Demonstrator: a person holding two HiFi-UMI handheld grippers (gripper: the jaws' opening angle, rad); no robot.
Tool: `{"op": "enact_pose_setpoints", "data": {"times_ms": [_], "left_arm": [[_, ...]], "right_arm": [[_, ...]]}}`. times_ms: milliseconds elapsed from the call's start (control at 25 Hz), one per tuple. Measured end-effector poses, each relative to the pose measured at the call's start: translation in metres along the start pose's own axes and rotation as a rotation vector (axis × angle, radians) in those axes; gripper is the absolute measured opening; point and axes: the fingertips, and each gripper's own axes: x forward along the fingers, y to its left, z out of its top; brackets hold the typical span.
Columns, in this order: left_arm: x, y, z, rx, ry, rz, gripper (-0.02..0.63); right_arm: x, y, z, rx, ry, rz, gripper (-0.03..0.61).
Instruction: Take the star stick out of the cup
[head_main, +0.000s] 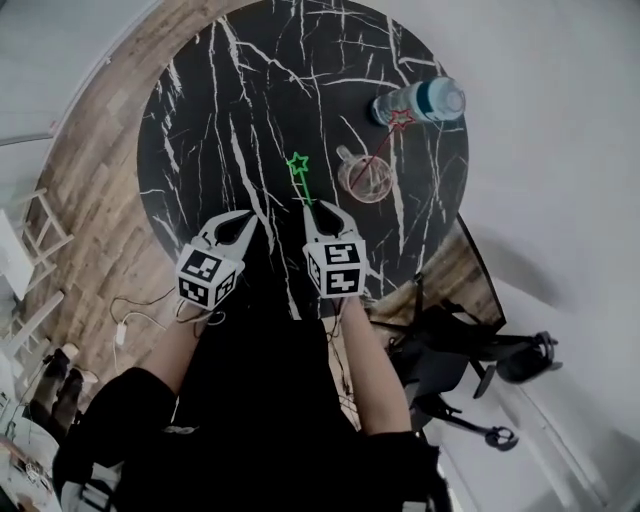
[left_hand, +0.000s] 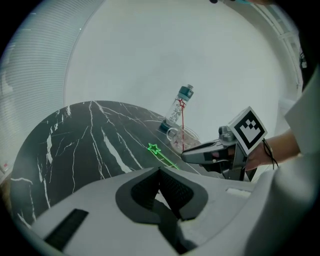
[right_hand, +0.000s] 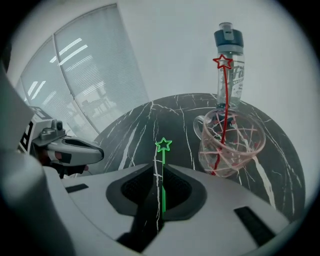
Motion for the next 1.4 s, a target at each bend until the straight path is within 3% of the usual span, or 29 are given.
{"op": "enact_pose_setpoints", "data": {"times_ms": [240, 720, 1080, 1400], "left_arm": [[-0.011, -0.017, 0.031, 0.051, -0.044, -0.013, 0.000], [-0.013, -0.064, 0.083, 0.218, -0.076, -0.053, 0.000], [0.006, -0.116, 0.112, 0.327, -0.080, -0.152, 0.000], [0.024, -0.115, 0.119, 0.328, -0.076, -0.183, 0.000]], "right_arm": [[-0.025, 0.000, 0.018, 0.092, -0.142, -0.024, 0.012], [-0.099, 0.002, 0.063, 0.132, -0.369, -0.045, 0.000], [-0.148, -0.032, 0.063, 0.164, -0.457, -0.207, 0.000], [-0.152, -0.050, 0.055, 0.211, -0.452, -0.277, 0.000]]}}
